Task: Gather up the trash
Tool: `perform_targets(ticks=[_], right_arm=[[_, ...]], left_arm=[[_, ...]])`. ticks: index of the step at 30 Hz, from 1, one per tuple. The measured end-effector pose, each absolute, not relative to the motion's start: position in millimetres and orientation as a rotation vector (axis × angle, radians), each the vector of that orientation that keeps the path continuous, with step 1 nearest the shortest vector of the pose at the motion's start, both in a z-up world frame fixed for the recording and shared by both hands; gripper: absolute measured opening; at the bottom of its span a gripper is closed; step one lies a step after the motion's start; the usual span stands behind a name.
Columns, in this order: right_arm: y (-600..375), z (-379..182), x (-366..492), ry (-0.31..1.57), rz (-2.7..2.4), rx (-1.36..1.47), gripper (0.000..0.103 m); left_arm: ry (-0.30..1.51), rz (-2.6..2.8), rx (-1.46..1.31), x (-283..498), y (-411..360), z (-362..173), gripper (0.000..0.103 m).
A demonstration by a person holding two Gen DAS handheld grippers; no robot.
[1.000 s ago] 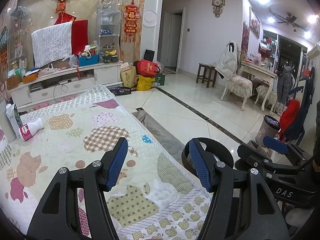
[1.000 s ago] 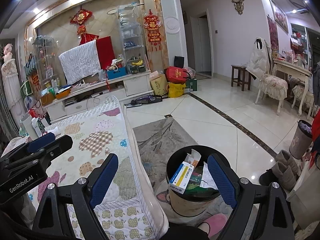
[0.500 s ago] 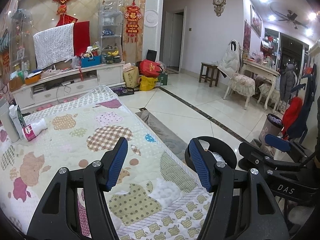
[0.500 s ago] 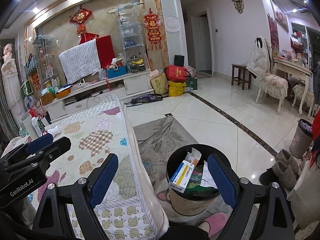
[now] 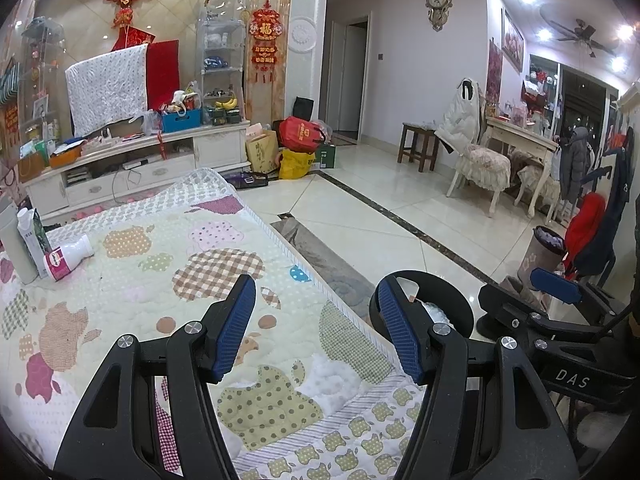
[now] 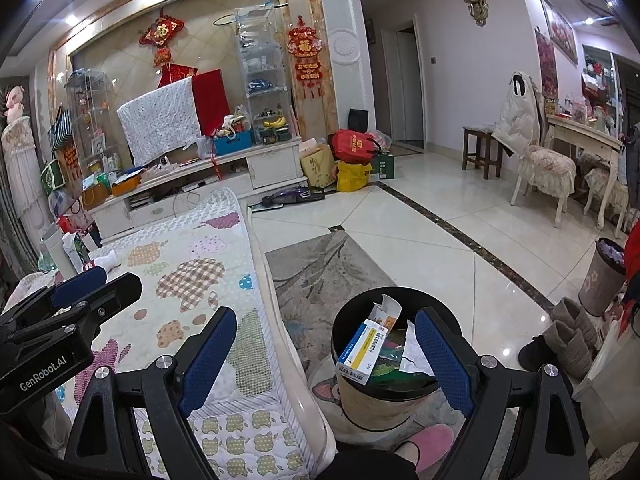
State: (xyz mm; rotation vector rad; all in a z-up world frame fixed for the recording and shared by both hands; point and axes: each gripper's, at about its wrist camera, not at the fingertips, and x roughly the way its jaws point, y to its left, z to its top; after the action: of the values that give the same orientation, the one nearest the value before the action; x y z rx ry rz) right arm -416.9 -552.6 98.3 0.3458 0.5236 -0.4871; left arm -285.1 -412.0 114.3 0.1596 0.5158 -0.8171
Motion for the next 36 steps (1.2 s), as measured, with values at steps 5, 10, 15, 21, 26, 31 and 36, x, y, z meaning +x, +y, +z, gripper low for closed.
perform_targets(ticks=[5,10,15,21,26,31,36], right_arm=[[-554.9,97.4,-415.3,0.532,-0.484,0.354,0.089],[-555.0,99.8,-415.2,0.533,-0.484,0.350,0.089],[-554.5,99.9,-415.6,0.536,-0.484,0.349,0.089],[-554.2,100.1,-415.1,0.536,-0.484,0.350,0.089],[-553.2,99.5,-415.4,0.538,-0.484,0.349,0.089],[-551.9,99.1,-415.5,0.541,-0.484,0.350,0.089],[-552.7,96.8,-414.4,0.547,-0.483,0.354,0.089]], left_arm=[[0.517,-0.816,0.159,-285.5,-412.2,114.0,0.063],[0.524,-0.815,0.159,-284.8,-412.1,111.6,0.063],[0.523,-0.815,0.158,-284.7,-411.9,111.6,0.063],[0.528,-0.815,0.160,-283.9,-411.9,111.2,0.063],[0.531,-0.813,0.160,-282.5,-411.5,111.4,0.063],[0.531,-0.814,0.161,-282.4,-411.6,111.3,0.063],[0.533,-0.815,0.163,-282.5,-411.5,111.2,0.063]])
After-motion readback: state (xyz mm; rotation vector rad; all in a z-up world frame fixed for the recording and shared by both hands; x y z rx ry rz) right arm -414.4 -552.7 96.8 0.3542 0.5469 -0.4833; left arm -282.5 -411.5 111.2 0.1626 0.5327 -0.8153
